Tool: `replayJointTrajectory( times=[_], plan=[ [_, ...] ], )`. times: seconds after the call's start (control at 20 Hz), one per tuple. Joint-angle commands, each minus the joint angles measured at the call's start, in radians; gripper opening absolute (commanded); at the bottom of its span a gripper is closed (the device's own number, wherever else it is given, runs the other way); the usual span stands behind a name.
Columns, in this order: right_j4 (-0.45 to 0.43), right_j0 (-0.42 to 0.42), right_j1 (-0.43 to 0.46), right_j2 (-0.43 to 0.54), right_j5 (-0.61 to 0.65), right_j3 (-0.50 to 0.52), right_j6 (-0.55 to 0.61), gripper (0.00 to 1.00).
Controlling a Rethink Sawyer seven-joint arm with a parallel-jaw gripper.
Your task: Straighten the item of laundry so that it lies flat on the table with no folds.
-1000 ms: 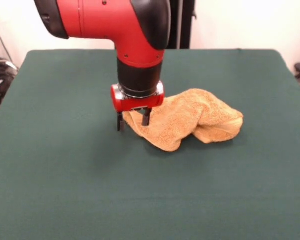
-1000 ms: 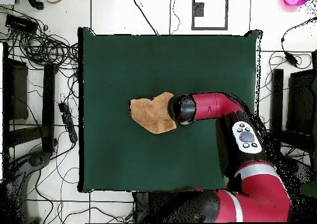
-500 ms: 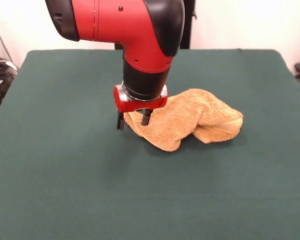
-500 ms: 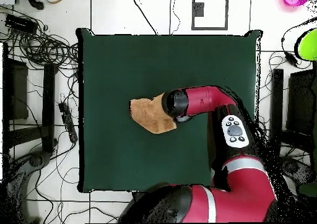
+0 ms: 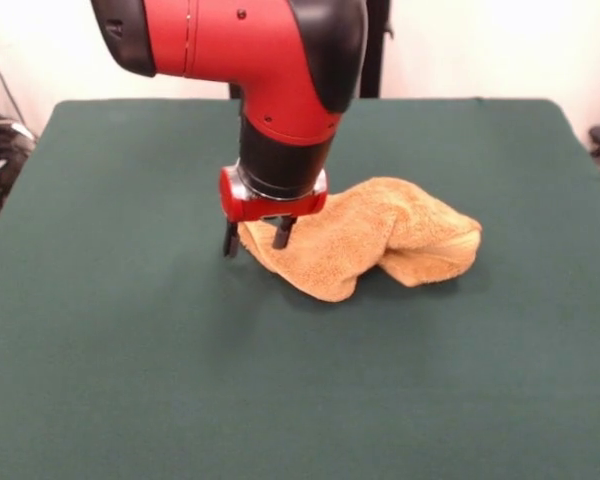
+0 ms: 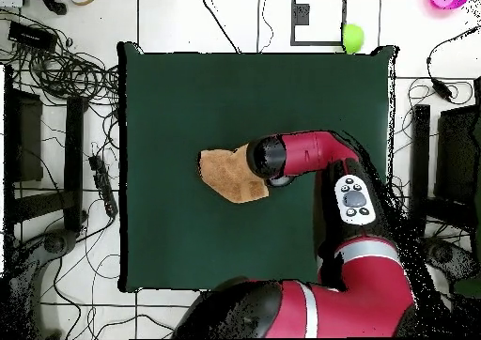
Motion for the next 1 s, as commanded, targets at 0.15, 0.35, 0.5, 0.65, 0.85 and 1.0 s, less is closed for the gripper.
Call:
replayJointTrajectory(
  times=[0.15, 0.35, 0.5, 0.65, 0.85, 1.0],
  plan=[
    [-0.033, 0.002, 0.115, -0.025, 0.080, -0.020, 0.025, 1.00],
    [-0.029, -0.005, 0.125, -0.019, 0.075, -0.019, 0.021, 1.00],
    [-0.029, 0.001, 0.136, -0.022, 0.132, -0.036, -0.006, 1.00],
    [-0.033, 0.011, 0.141, -0.029, 0.178, -0.054, -0.017, 1.00],
    [-0.036, 0.020, 0.145, -0.036, 0.201, -0.069, -0.001, 0.00],
    [-0.041, 0.025, 0.146, -0.042, 0.195, -0.071, 0.019, 0.00]
  ],
)
